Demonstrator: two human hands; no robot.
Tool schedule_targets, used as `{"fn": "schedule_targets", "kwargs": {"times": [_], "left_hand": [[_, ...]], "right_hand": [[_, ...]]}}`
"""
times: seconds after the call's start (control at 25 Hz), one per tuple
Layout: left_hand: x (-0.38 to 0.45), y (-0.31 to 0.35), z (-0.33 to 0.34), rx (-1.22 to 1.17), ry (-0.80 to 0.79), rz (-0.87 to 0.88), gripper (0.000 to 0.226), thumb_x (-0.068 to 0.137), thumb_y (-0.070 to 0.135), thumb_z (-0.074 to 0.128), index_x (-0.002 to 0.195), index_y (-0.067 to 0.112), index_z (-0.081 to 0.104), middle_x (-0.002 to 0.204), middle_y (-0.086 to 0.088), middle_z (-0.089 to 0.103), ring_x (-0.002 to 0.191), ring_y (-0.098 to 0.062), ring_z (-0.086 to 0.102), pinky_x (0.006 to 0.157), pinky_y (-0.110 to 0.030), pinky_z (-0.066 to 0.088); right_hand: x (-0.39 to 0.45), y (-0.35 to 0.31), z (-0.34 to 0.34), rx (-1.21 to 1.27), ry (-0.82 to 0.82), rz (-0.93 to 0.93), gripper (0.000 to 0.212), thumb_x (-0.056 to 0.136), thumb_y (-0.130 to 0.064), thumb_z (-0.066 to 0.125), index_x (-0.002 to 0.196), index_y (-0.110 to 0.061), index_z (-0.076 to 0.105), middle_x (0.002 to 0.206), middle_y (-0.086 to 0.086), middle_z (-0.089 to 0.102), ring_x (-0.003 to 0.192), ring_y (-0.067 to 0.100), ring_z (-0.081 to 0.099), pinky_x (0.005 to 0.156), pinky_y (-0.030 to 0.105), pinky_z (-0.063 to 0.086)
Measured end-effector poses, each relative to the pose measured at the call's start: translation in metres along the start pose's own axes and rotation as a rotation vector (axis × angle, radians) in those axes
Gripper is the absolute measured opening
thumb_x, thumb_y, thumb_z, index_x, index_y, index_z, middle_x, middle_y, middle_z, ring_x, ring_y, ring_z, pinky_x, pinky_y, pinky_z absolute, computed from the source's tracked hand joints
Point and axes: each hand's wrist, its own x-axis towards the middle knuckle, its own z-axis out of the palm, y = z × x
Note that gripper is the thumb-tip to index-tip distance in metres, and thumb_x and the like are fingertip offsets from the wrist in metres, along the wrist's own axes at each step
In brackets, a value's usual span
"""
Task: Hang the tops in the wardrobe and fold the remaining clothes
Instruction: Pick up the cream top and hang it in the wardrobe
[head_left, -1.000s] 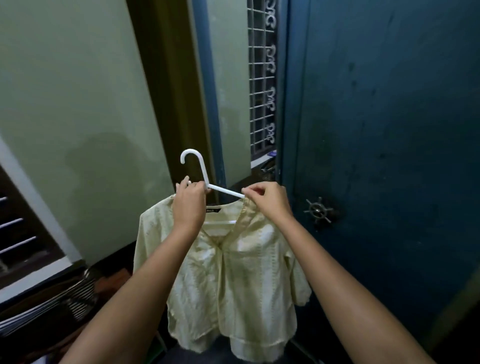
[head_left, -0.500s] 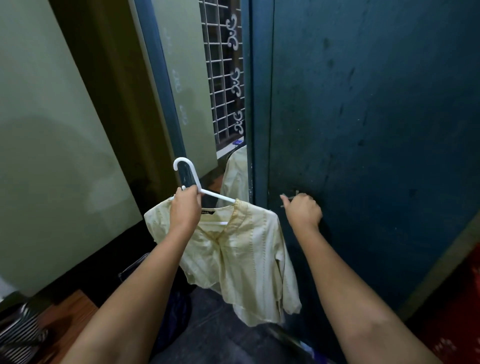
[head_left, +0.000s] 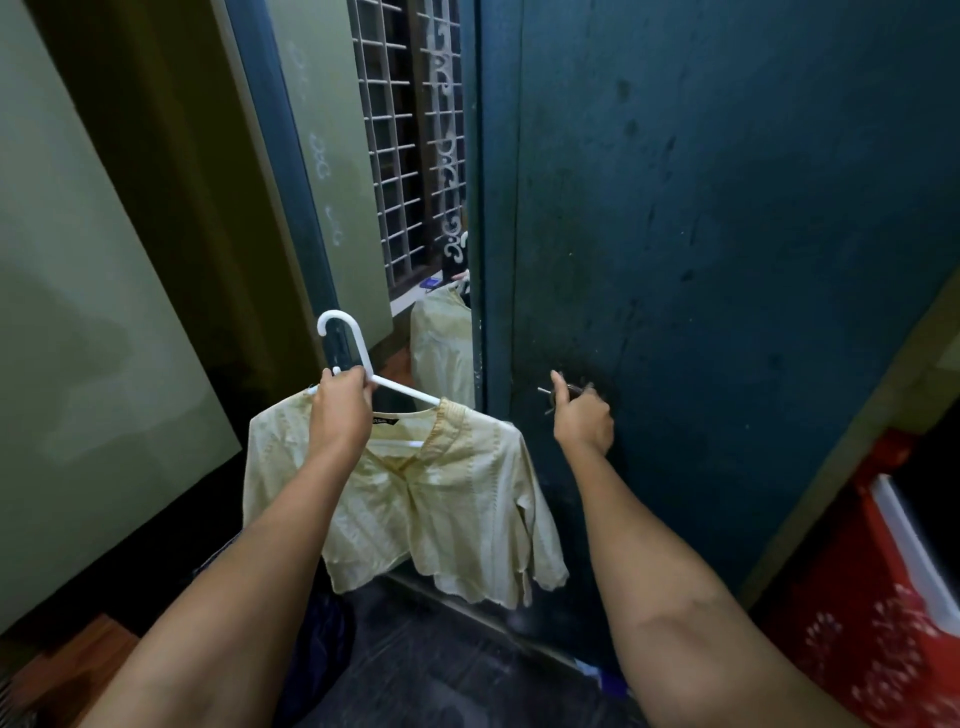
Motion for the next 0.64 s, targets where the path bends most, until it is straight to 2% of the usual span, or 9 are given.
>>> {"fn": "schedule_targets", "kwargs": {"times": [0.12, 0.2, 0.24, 0.36, 0.48, 0.56, 0.64], "left_hand": [[0.001, -0.012, -0.015, -0.026, -0.006, 0.023, 0.019, 0.097, 0.017, 0.047, 0.089, 0.005, 0.06, 0.093, -0.019, 0.054, 0.086, -0.033, 0.05, 0.067, -0.034, 0.029], [0.0, -0.021, -0.032, -0.052, -0.021, 0.054, 0.019, 0.097, 0.015, 0.046, 0.086, 0.006, 0.058, 0.092, -0.019, 0.054, 0.083, -0.029, 0.046, 0.067, -0.034, 0.029], [-0.002, -0.026, -0.041, -0.06, -0.029, 0.081, 0.019, 0.097, 0.014, 0.045, 0.085, 0.005, 0.058, 0.092, -0.019, 0.053, 0.083, -0.03, 0.046, 0.067, -0.034, 0.029], [-0.012, -0.032, -0.072, -0.087, -0.009, 0.167, 0.019, 0.097, 0.011, 0.046, 0.084, 0.003, 0.058, 0.088, -0.018, 0.053, 0.091, -0.036, 0.049, 0.07, -0.038, 0.033], [-0.018, -0.024, -0.101, -0.105, 0.003, 0.259, 0.017, 0.095, 0.012, 0.049, 0.082, 0.006, 0.058, 0.086, -0.017, 0.055, 0.094, -0.037, 0.05, 0.086, -0.046, 0.037], [-0.021, -0.01, -0.116, -0.121, 0.008, 0.312, 0.018, 0.095, 0.015, 0.049, 0.082, 0.008, 0.059, 0.086, -0.016, 0.056, 0.096, -0.038, 0.05, 0.095, -0.054, 0.036], [-0.03, 0.008, -0.128, -0.122, 0.015, 0.382, 0.019, 0.095, 0.017, 0.048, 0.083, 0.011, 0.061, 0.087, -0.012, 0.057, 0.098, -0.035, 0.051, 0.104, -0.061, 0.027]], "right_hand": [[-0.023, 0.003, -0.011, -0.06, -0.042, 0.017, 0.075, 0.089, -0.071, 0.03, 0.122, -0.008, 0.053, 0.126, 0.013, 0.056, 0.111, 0.033, 0.057, 0.078, 0.036, 0.044], [-0.049, 0.014, -0.016, -0.045, -0.021, -0.011, 0.073, 0.089, -0.071, 0.029, 0.123, -0.011, 0.051, 0.131, 0.01, 0.05, 0.109, 0.032, 0.057, 0.076, 0.036, 0.043], [-0.067, 0.021, -0.019, -0.007, 0.049, -0.011, 0.07, 0.089, -0.07, 0.031, 0.123, -0.011, 0.047, 0.132, 0.009, 0.045, 0.104, 0.033, 0.059, 0.073, 0.037, 0.045], [-0.122, 0.013, -0.041, 0.106, 0.443, -0.057, 0.062, 0.091, -0.063, 0.038, 0.126, -0.011, 0.037, 0.125, 0.011, 0.034, 0.09, 0.033, 0.058, 0.063, 0.041, 0.05], [-0.157, -0.041, -0.095, 0.032, 0.748, -0.299, 0.057, 0.092, -0.057, 0.041, 0.128, -0.012, 0.041, 0.125, 0.01, 0.039, 0.102, 0.028, 0.051, 0.082, 0.049, 0.048], [-0.176, -0.085, -0.135, 0.024, 0.84, -0.415, 0.061, 0.091, -0.058, 0.041, 0.132, -0.014, 0.041, 0.13, 0.009, 0.04, 0.113, 0.028, 0.047, 0.094, 0.049, 0.039], [-0.196, -0.118, -0.165, -0.049, 0.881, -0.463, 0.068, 0.089, -0.063, 0.04, 0.139, -0.016, 0.037, 0.136, 0.008, 0.039, 0.12, 0.027, 0.044, 0.099, 0.049, 0.033]]}}
